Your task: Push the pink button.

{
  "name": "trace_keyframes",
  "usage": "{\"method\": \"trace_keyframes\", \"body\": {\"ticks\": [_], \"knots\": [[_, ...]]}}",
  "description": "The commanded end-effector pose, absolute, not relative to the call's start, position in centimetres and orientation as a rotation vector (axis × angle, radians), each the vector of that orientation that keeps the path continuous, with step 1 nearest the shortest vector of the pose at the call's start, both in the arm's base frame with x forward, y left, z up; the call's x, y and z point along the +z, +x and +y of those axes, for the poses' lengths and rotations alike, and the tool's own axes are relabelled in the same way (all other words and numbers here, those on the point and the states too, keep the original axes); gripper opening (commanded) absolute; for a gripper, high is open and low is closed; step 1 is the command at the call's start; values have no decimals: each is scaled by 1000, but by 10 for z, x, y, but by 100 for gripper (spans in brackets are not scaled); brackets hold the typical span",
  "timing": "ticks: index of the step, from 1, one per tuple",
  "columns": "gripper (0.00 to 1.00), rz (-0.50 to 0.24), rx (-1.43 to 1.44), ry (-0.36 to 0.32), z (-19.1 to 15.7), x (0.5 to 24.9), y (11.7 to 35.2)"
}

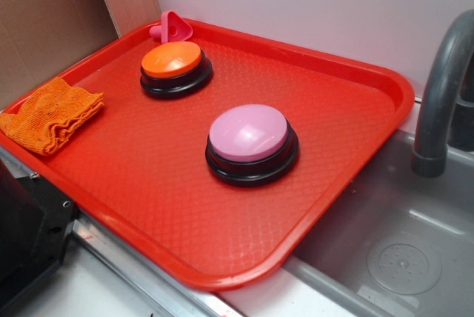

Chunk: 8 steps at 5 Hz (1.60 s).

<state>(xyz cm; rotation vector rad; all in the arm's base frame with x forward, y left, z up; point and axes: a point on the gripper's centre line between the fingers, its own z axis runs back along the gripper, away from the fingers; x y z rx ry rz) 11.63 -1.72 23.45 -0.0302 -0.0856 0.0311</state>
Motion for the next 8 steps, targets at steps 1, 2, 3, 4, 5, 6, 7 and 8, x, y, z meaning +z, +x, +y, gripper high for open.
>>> {"method": "trace_keyframes", "body": {"ticks": [1,2,3,4,5,6,7,8], "knots": [[100,-86,31,-30,-17,235,116],[100,-9,-223,30,-67,184,166],[100,-9,-223,30,-67,184,166],[100,-9,-223,30,-67,184,166],[100,-9,-223,30,-67,184,166],[100,-69,-439,47,-96,146,214],[100,-171,-600,-6,-140,103,260],[100,-185,-613,-57,-153,80,284]]}}
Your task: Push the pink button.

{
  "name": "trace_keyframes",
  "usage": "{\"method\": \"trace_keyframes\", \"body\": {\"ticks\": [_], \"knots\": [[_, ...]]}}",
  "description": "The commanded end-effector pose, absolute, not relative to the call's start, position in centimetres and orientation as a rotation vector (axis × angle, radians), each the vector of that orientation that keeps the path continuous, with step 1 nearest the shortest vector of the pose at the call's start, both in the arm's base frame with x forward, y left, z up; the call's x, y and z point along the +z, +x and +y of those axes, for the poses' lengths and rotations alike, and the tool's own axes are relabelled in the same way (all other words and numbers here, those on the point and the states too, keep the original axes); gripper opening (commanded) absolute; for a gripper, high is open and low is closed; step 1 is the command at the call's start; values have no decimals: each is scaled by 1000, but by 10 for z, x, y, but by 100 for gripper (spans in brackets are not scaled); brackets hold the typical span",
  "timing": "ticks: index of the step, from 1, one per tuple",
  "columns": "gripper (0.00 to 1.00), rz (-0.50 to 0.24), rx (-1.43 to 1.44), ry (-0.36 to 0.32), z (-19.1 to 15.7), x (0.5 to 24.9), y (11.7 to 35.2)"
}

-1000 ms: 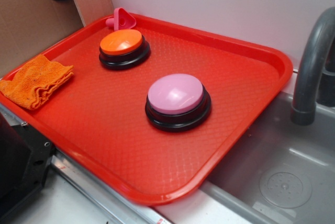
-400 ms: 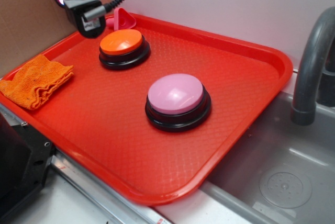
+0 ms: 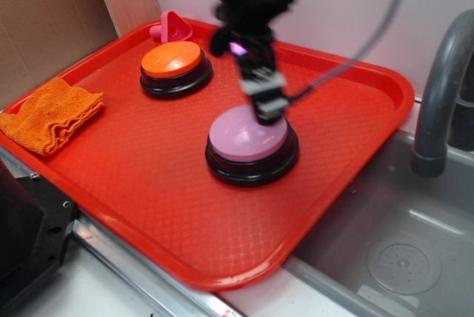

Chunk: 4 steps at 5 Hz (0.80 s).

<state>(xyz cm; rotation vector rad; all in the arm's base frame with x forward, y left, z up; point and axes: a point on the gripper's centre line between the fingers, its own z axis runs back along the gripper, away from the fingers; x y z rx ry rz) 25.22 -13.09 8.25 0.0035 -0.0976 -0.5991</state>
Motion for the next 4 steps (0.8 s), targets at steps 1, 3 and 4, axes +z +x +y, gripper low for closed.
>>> {"method": "trace_keyframes", "body": {"ticks": [1,3,4], "knots": [[100,-163,-612,-72,-156,71,280],[100,-194,-593,-5,-147,116,263],[100,-166,-598,15,-142,120,251]]}}
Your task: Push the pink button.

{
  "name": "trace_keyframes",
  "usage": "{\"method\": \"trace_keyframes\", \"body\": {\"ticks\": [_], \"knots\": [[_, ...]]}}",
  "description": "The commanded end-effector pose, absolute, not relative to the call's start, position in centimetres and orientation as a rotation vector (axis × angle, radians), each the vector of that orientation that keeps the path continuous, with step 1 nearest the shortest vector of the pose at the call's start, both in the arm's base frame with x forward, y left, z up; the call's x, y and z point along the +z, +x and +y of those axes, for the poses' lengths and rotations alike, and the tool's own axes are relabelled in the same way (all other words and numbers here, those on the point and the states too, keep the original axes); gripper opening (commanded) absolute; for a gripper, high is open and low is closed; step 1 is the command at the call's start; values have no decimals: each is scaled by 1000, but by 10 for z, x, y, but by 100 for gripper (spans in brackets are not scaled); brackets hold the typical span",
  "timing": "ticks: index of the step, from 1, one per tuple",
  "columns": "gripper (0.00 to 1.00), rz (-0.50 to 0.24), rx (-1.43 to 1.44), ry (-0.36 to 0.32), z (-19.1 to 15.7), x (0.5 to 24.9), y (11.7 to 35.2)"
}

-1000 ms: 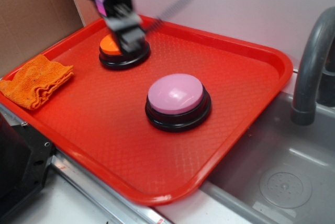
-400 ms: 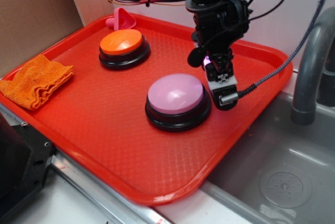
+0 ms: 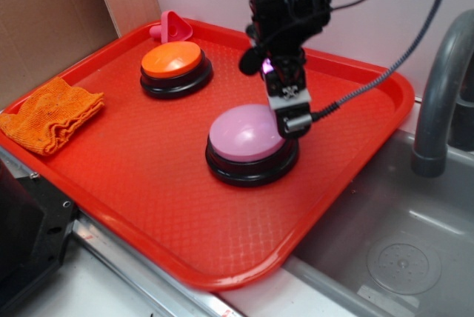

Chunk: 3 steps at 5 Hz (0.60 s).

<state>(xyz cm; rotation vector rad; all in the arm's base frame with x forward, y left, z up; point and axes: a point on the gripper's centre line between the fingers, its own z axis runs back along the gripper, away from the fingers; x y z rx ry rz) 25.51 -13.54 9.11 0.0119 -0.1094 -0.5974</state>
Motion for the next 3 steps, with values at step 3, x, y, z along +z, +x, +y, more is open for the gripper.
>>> {"method": "trace_keyframes", "body": {"ticks": [3], "knots": [[100,41,-594,30,-126,64,244]]}}
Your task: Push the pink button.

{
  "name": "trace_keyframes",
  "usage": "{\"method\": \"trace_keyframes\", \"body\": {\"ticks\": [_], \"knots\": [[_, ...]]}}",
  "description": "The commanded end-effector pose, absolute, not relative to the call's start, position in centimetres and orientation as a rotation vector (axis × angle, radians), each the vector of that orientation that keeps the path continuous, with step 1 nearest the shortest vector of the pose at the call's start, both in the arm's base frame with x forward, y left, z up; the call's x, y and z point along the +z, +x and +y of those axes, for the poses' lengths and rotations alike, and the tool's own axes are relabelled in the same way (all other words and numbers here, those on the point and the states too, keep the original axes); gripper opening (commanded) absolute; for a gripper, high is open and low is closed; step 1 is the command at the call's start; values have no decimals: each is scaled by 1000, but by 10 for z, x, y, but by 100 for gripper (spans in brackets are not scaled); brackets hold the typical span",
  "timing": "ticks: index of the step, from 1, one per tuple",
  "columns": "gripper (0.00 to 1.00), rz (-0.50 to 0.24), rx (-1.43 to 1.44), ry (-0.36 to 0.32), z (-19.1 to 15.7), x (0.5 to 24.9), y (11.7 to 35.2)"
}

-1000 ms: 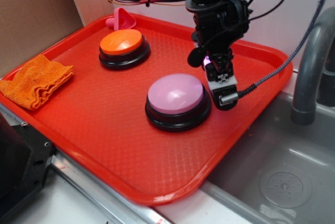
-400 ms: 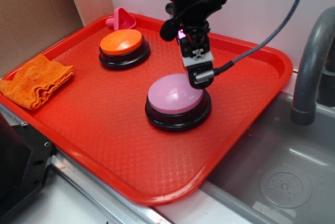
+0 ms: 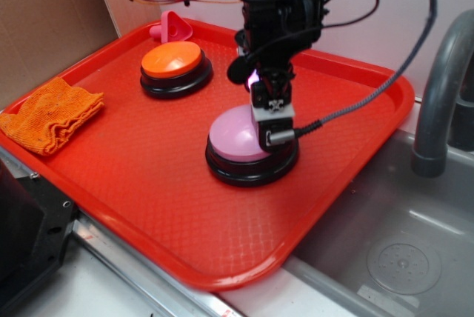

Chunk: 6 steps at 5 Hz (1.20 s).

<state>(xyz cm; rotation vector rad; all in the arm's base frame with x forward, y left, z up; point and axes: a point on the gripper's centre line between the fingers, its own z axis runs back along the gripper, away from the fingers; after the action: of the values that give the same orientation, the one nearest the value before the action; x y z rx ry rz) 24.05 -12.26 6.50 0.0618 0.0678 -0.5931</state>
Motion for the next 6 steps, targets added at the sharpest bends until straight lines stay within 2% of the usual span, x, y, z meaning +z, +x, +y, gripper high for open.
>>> {"method": "trace_keyframes", "body": {"ticks": [1,2,4,6], "knots": [[100,72,-597,29,-125,60,245],[100,57,-597,32,-124,63,244],[100,-39,-553,27,-114,99,240],[100,-69,-550,38,-117,117,245]]}}
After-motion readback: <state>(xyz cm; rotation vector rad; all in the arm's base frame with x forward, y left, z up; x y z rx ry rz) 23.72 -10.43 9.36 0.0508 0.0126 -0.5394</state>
